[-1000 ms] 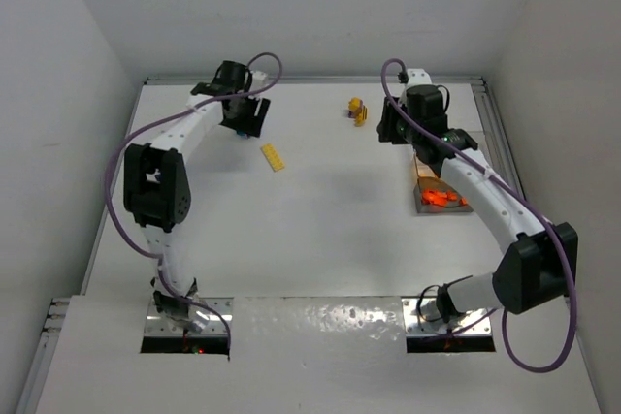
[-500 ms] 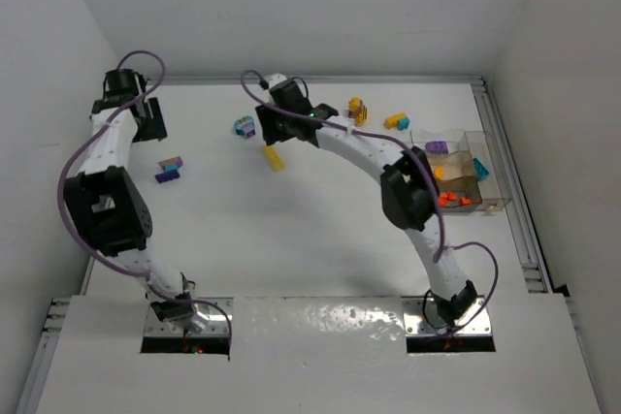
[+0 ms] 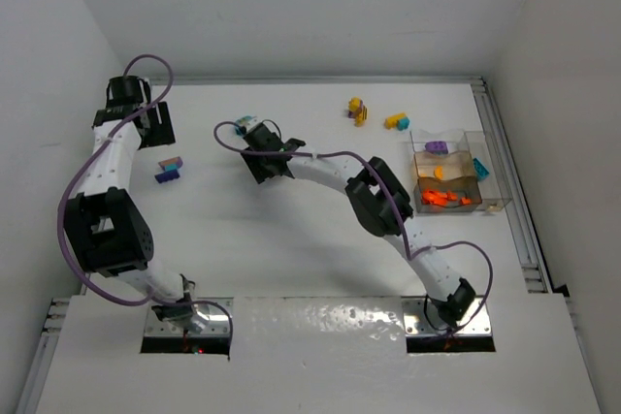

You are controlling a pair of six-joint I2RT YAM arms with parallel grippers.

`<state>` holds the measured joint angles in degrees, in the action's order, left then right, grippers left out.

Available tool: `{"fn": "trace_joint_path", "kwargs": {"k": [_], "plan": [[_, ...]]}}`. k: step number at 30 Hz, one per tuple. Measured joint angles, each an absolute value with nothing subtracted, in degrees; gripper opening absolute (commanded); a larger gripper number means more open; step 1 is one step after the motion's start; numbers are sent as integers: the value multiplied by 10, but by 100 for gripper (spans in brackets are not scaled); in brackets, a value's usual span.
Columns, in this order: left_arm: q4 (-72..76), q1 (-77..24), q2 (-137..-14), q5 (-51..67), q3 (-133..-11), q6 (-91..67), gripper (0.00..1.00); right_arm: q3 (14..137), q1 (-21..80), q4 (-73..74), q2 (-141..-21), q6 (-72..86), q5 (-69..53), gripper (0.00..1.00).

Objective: Sort the legos into containers by color

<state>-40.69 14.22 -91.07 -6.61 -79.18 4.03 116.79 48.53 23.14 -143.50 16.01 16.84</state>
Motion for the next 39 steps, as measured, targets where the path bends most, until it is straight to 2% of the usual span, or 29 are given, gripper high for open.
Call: {"fn": "trace_joint_path", "kwargs": {"k": [3,11,18,27,32,35,37,39], "plan": [[-406,142,-911,-59,-793,38,69,1154,483,209,-1431,167,152,62],[-406,142,-911,-43,-797,31,69,1229,480,206,-1480,196,135,62],[-406,143,-911,-34,-799,29,68,1114,480,204,-1403,231,144,61],[-404,143,-926,-23,-804,25,68,1161,481,174,-1395,364,241,59],[-406,144,-936,-23,-806,24,68,1195,483,95,-1396,376,283,60],[-407,144,-948,-23,-817,22,68,1191,483,15,-1397,366,259,51],[-409,144,-951,-23,-821,21,68,1186,484,-18,-1401,362,241,37],[-410,145,-951,-23,-824,21,68,1189,484,-36,-1414,362,223,32]]}}
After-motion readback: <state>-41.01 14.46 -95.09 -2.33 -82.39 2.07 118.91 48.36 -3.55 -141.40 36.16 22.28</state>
